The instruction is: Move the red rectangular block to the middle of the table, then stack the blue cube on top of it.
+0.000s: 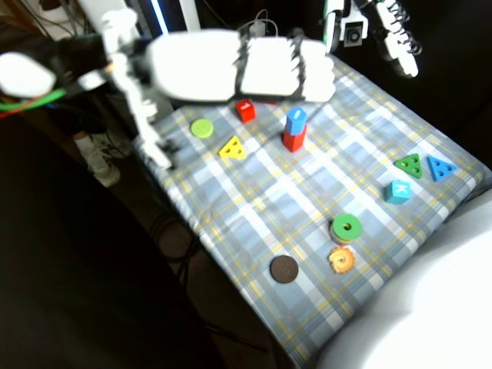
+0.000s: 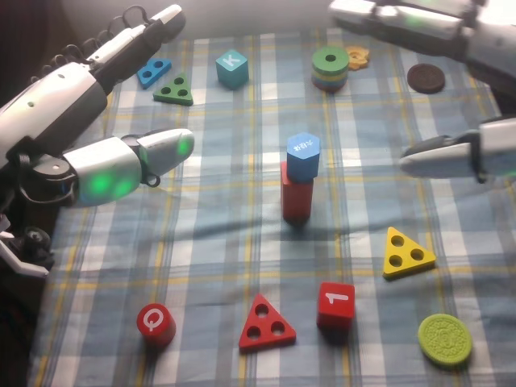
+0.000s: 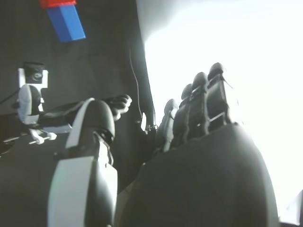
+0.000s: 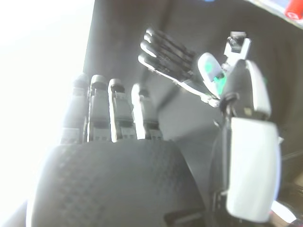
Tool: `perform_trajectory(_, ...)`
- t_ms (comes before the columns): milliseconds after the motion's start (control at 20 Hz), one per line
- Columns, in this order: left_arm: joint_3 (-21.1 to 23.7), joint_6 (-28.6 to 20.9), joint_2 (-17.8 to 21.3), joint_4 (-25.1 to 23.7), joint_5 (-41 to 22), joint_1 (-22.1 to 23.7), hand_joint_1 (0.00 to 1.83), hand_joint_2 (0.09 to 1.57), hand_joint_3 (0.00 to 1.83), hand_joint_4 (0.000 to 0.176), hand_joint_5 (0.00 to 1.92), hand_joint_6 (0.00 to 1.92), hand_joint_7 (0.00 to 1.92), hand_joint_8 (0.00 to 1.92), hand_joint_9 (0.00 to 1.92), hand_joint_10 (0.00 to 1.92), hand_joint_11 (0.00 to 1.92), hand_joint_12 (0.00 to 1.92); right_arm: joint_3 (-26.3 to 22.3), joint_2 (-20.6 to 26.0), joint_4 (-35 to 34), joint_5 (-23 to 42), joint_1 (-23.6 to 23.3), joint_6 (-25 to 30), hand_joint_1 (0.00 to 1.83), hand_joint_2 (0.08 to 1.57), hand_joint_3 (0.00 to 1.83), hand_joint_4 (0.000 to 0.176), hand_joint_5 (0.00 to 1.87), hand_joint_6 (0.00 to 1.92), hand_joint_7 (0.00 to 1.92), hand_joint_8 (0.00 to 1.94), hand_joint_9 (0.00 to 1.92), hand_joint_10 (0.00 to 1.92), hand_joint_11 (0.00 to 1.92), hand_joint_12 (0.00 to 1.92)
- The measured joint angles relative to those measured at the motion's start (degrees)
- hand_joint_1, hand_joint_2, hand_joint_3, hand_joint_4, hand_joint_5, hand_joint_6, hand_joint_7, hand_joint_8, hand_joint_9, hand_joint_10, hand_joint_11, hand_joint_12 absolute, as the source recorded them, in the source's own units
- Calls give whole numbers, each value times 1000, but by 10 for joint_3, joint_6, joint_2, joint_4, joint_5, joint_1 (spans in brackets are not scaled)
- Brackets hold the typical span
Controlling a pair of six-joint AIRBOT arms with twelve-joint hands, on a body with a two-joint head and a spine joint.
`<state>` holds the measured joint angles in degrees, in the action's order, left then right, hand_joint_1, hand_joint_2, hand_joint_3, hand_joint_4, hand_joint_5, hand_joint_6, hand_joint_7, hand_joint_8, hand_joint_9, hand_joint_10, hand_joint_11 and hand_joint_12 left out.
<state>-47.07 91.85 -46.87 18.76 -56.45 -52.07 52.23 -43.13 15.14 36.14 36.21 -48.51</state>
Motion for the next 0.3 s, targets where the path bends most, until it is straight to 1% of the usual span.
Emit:
perform_trajectory(50, 2, 0, 2, 1, -4, 0, 523, 1275, 2, 128, 0, 0, 0, 0, 0, 0, 0, 0, -1, 7, -24, 15, 15, -2, 347, 1019, 12, 90, 0, 0, 0, 0, 0, 0, 0, 0)
perform_trajectory(100, 5, -1, 6, -1, -8, -1, 520, 1271, 0, 127, 0, 0, 0, 0, 0, 0, 0, 0, -2, 13, -42, 28, 26, -4, 362, 1044, 21, 83, 0, 0, 0, 0, 0, 0, 0, 0)
perform_trajectory(150, 5, -3, 9, -3, -13, -2, 496, 1273, 1, 123, 0, 0, 0, 0, 0, 0, 0, 0, -5, 18, -64, 42, 39, -16, 399, 1070, 26, 103, 0, 0, 0, 0, 0, 0, 0, 0)
perform_trajectory(200, 5, -5, 11, 0, -21, -4, 465, 1285, 6, 104, 0, 0, 0, 0, 0, 0, 0, 0, -13, 25, -96, 56, 56, -38, 409, 1075, 25, 123, 0, 0, 0, 0, 0, 0, 0, 0)
perform_trajectory(250, 5, -10, 12, 2, -27, -5, 451, 1294, 8, 78, 0, 0, 0, 0, 0, 0, 0, 0, -20, 31, -118, 73, 72, -53, 422, 1069, 19, 85, 0, 0, 0, 0, 0, 0, 0, 0)
perform_trajectory(300, 5, -17, 16, 0, -32, -7, 405, 1314, 15, 53, 0, 0, 0, 0, 0, 0, 0, 0, -22, 33, -133, 92, 90, -56, 462, 1076, 18, 33, 0, 0, 0, 0, 0, 0, 0, 0)
